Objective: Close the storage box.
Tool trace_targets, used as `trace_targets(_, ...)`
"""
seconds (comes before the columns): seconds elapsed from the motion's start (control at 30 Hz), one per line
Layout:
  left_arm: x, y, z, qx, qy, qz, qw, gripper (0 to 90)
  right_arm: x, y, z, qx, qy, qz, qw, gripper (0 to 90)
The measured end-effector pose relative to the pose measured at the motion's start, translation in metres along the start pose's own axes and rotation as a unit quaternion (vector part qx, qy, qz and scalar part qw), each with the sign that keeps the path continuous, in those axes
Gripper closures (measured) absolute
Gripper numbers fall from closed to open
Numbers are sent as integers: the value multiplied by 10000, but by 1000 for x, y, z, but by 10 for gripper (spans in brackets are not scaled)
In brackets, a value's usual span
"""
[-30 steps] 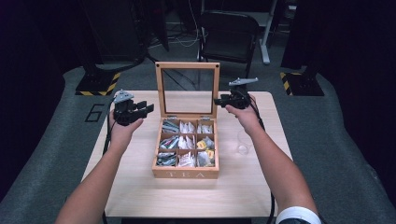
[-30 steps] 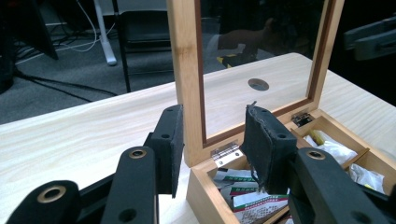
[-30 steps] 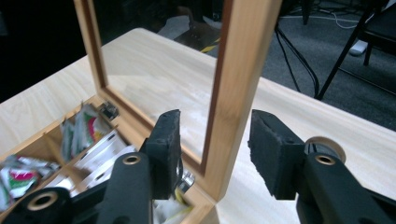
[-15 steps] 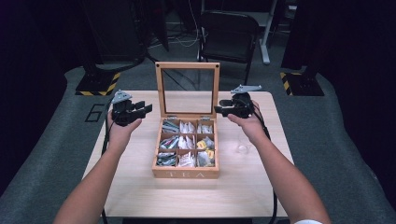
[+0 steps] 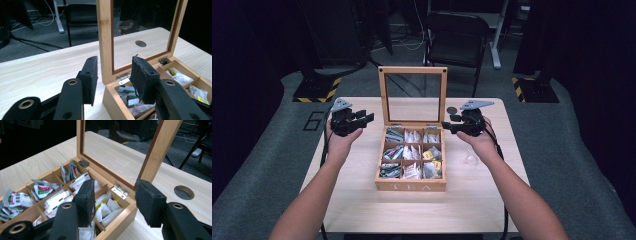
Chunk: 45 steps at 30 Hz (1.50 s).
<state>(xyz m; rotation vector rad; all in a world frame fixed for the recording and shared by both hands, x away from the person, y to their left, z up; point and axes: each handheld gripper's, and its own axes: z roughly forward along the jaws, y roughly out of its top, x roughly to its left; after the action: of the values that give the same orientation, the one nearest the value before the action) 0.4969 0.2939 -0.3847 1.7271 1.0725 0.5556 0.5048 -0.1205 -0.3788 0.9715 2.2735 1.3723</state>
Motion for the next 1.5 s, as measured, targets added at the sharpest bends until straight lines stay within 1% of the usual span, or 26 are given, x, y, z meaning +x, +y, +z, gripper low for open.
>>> trace_targets(0.03, -1, 0, -1, -39, -8, -6, 10000, 570, 2, -4, -1, 1, 24, -31, 10000, 515)
trace_targets(0.2, -2, 1, -2, -56, -28, 6, 10000, 567, 9, -13, -2, 25, 60, -148, 9999, 534)
trace_targets(0.27, -3, 1, -2, -46, -28, 5, 10000, 566, 15, -19, -2, 45, 144, -228, 9996, 556)
trace_targets(0.3, -3, 1, -2, -46, -28, 5, 10000, 566, 15, -19, -2, 45, 144, -228, 9996, 556)
trace_targets(0.33, -3, 1, -1, -59, -14, 4, 10000, 566, 18, -22, -1, 77, 174, -288, 9994, 563)
trace_targets(0.4, -3, 1, -1, -61, -15, 1, 10000, 566, 22, -26, 0, 102, 230, -310, 9992, 570)
trace_targets(0.43, -3, 1, -1, -61, -15, 1, 10000, 566, 22, -26, 0, 102, 230, -310, 9992, 570)
trace_targets(0.47, -3, 1, -1, -55, -18, 7, 10000, 565, 25, -29, 0, 119, 282, -284, 9991, 575)
trace_targets(0.57, -2, 1, -1, -41, -21, 19, 10000, 565, 27, -32, 1, 111, 317, -305, 9990, 579)
trace_targets(0.6, -2, 1, -1, -40, -15, 6, 10000, 564, 28, -36, 2, 126, 352, -245, 9990, 580)
trace_targets(0.77, -3, 1, -2, -31, -9, 26, 10000, 564, 30, -41, 4, 109, 390, -264, 9988, 582)
trace_targets(0.83, -3, 1, -2, -25, -12, 38, 10000, 564, 32, -44, 4, 108, 418, -240, 9988, 582)
trace_targets(0.87, -3, 1, -3, -31, -13, 26, 10000, 564, 33, -47, 4, 137, 430, -183, 9988, 582)
trace_targets(0.9, -3, 1, -3, -31, -13, 26, 10000, 564, 33, -47, 4, 137, 430, -183, 9988, 582)
trace_targets(0.93, -3, 1, -3, -36, -15, 22, 10000, 562, 33, -49, 5, 173, 495, -194, 9984, 589)
trace_targets(0.97, -3, 1, -3, -36, -15, 22, 10000, 561, 33, -51, 4, 160, 511, -145, 9985, 592)
trace_targets(1.0, -3, 1, -3, -24, -23, 31, 10000, 559, 34, -52, 4, 170, 507, -145, 9985, 595)
trace_targets(1.13, -3, 1, -3, -28, -22, 33, 10000, 557, 37, -56, 4, 165, 532, -181, 9983, 608)
trace_targets(1.17, -3, 1, -3, -31, -21, 27, 10000, 556, 38, -57, 3, 168, 540, -149, 9983, 608)
trace_targets(1.23, -3, 1, -3, -24, -15, 32, 10000, 555, 41, -58, 3, 210, 540, -202, 9981, 608)
trace_targets(1.27, -3, 1, -3, -17, -12, 39, 10000, 554, 42, -59, 3, 184, 535, -245, 9981, 606)
trace_targets(1.37, -3, 1, -3, -17, -8, 42, 10000, 553, 45, -60, 2, 196, 558, -251, 9979, 599)
trace_targets(1.4, -3, 1, -3, -31, -1, 38, 10000, 552, 48, -62, 3, 197, 574, -298, 9977, 597)
trace_targets(1.5, -4, 1, -3, -51, 15, 29, 10000, 551, 51, -66, 3, 227, 578, -328, 9975, 596)
